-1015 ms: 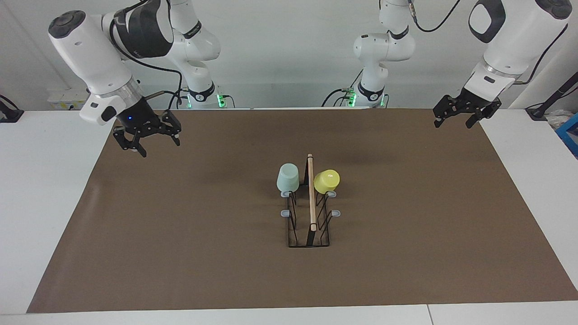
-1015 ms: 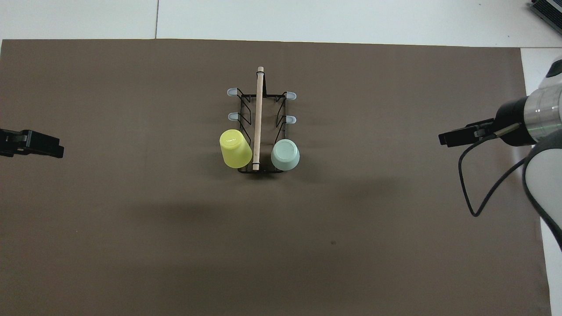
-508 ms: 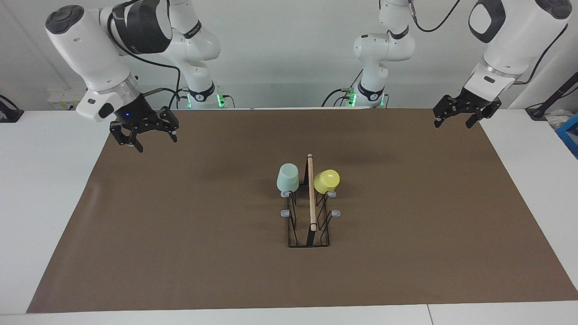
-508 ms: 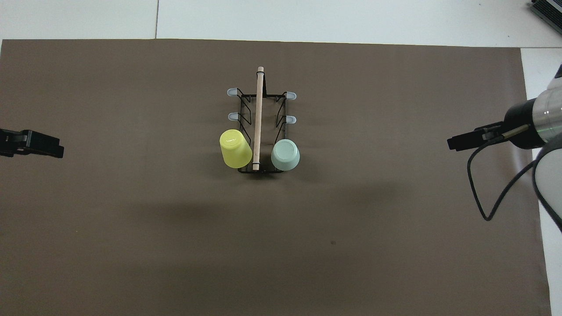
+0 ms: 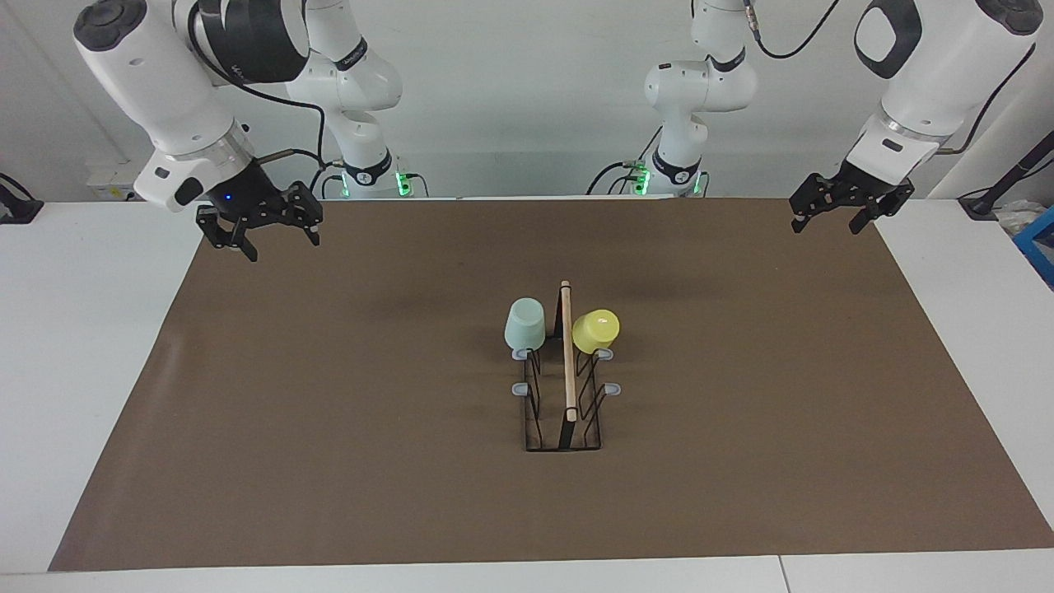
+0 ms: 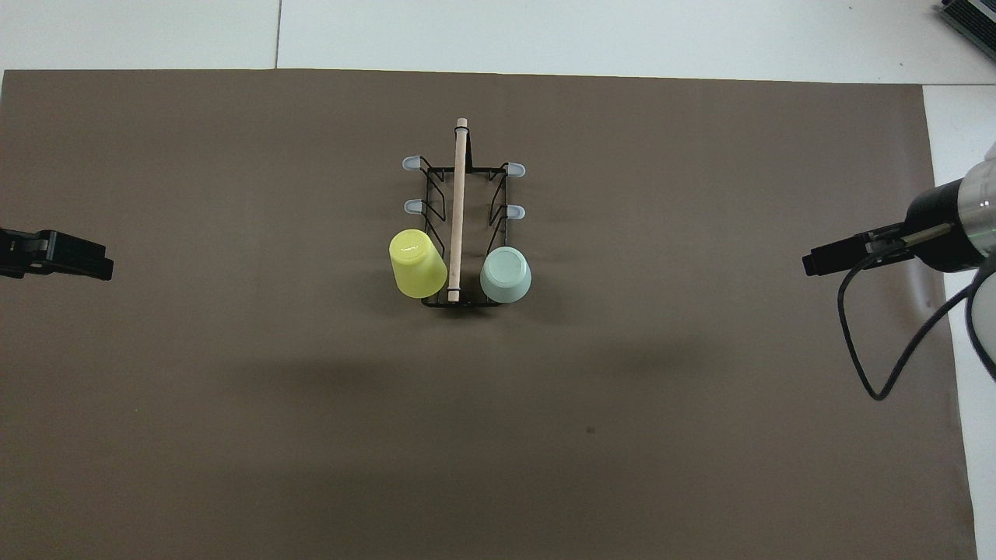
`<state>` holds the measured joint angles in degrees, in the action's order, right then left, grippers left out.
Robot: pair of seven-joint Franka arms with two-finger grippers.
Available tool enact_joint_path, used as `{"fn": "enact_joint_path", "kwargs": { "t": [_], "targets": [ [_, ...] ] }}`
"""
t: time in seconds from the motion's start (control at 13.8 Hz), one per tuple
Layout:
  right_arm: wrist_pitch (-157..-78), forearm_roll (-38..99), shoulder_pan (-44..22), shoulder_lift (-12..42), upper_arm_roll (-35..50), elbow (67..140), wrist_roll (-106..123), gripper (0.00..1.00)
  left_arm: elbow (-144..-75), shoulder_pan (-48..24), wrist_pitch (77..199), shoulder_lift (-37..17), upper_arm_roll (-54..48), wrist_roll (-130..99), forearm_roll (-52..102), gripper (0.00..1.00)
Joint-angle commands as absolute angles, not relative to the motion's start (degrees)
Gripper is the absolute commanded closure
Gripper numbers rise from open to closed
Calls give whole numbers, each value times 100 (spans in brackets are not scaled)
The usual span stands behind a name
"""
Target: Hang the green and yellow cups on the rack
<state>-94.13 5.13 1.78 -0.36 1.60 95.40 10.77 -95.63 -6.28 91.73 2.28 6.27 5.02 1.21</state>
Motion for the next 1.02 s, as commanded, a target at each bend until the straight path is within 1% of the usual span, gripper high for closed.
{"fn": "enact_joint_path", "kwargs": {
  "t": [0.0, 0.36, 0.51, 0.8, 0.94],
  "targets": [
    [-9132, 11, 149, 18, 158, 9211, 861, 0, -9633, -624, 9202, 334, 624, 439, 18, 0],
    [-9026, -386, 141, 9, 61, 9176, 835, 0, -9633, -624, 9193, 334, 624, 439, 18, 0],
    [-9052, -282, 176, 9, 62, 9176, 782, 0, -9633, -624, 9193, 325, 624, 439, 18, 0],
    [-9255, -229, 132, 18, 70, 9202, 485, 0, -9633, -633, 9176, 334, 615, 439, 18, 0],
    [-9517, -123, 132, 9, 70, 9307, 387, 0, -9615, -694, 9184, 325, 633, 422, 18, 0]
  ]
}}
